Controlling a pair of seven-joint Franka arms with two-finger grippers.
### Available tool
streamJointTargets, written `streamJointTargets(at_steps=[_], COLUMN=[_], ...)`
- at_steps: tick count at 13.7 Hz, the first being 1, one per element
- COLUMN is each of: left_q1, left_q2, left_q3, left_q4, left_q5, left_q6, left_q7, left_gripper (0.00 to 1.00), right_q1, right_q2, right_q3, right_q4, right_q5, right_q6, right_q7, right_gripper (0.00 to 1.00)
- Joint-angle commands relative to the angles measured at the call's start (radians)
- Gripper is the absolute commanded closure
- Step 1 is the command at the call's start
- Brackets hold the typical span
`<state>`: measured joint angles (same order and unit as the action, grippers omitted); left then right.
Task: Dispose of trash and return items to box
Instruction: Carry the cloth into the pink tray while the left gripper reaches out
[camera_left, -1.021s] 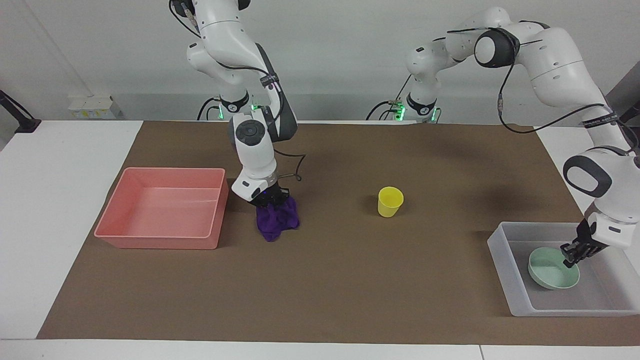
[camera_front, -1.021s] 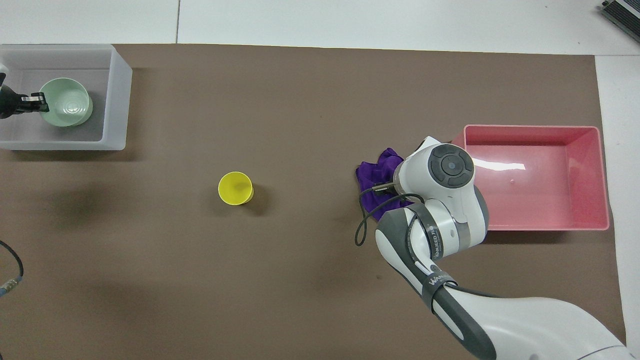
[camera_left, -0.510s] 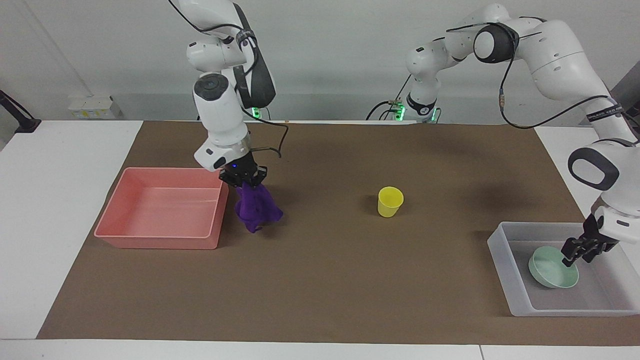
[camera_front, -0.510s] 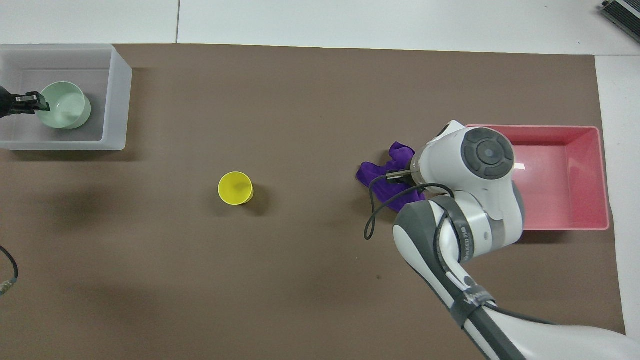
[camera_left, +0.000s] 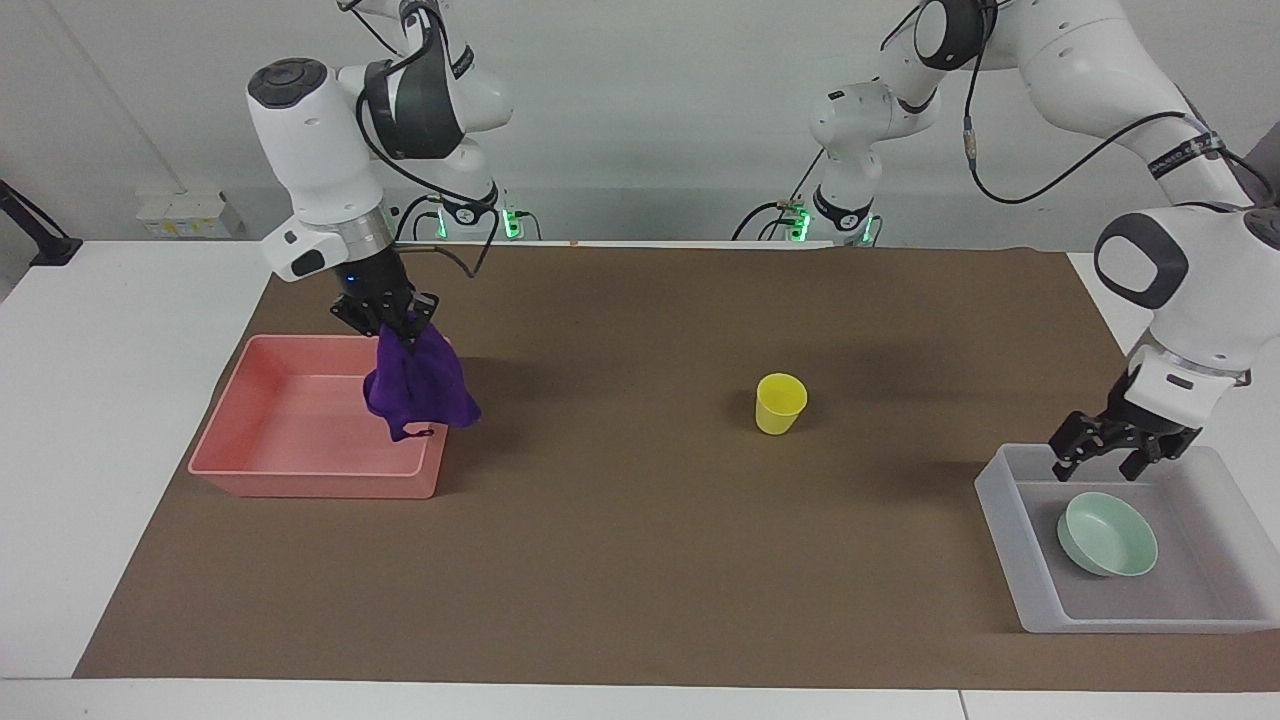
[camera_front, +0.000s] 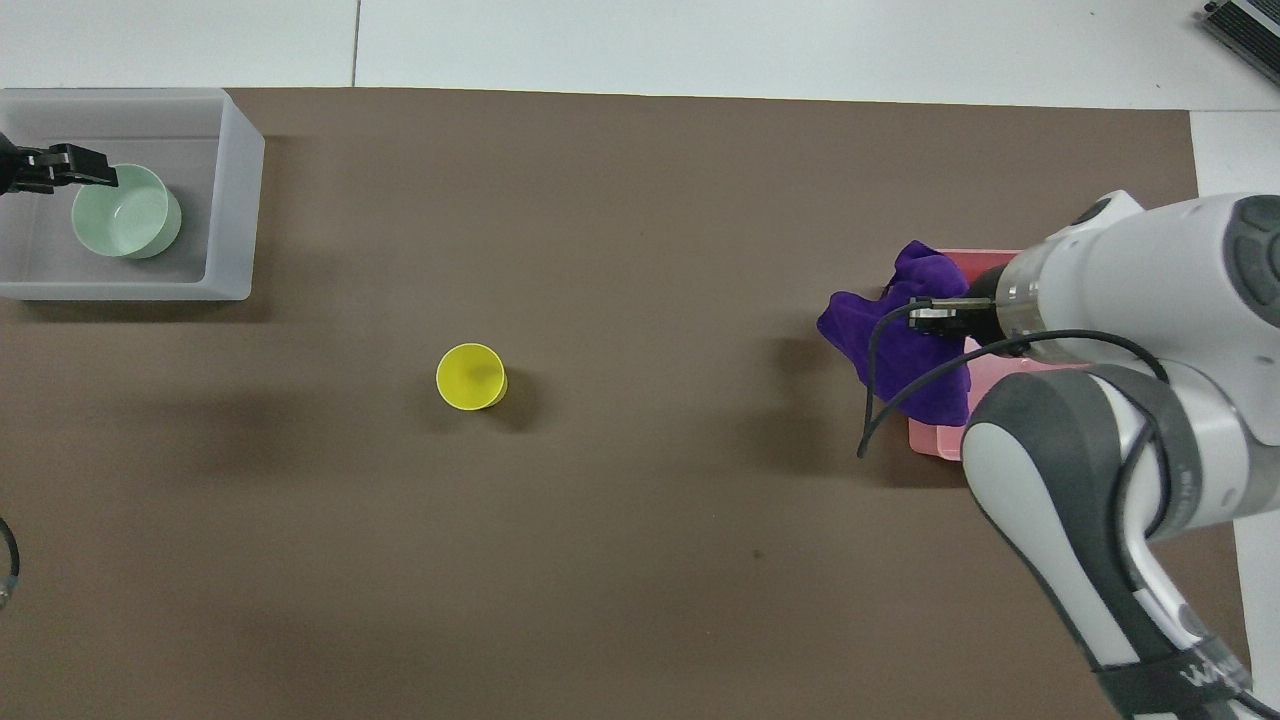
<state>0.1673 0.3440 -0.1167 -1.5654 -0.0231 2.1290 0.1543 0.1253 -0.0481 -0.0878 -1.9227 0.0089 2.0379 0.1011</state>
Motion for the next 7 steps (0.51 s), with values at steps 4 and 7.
streamJointTargets(at_steps=[4, 7], left_q1=[-0.233, -0.352], left_q2=[-0.174, -0.22], left_q3=[0.014, 0.014], left_q4=[-0.27, -0.411], left_q5=[0.012, 0.012], left_q6=[-0.015, 0.119], left_q7=[-0.25, -0.366], left_gripper=[0.0, 0.0], right_q1=[-0.174, -0.226], right_q2=[-0.015, -0.004], right_q3=[0.01, 0.01], right_q4=[-0.004, -0.041], right_q5=[-0.015, -0.017], right_q6=[-0.012, 0.014], right_q7=[-0.233, -0.274], right_gripper=[1.0, 1.0])
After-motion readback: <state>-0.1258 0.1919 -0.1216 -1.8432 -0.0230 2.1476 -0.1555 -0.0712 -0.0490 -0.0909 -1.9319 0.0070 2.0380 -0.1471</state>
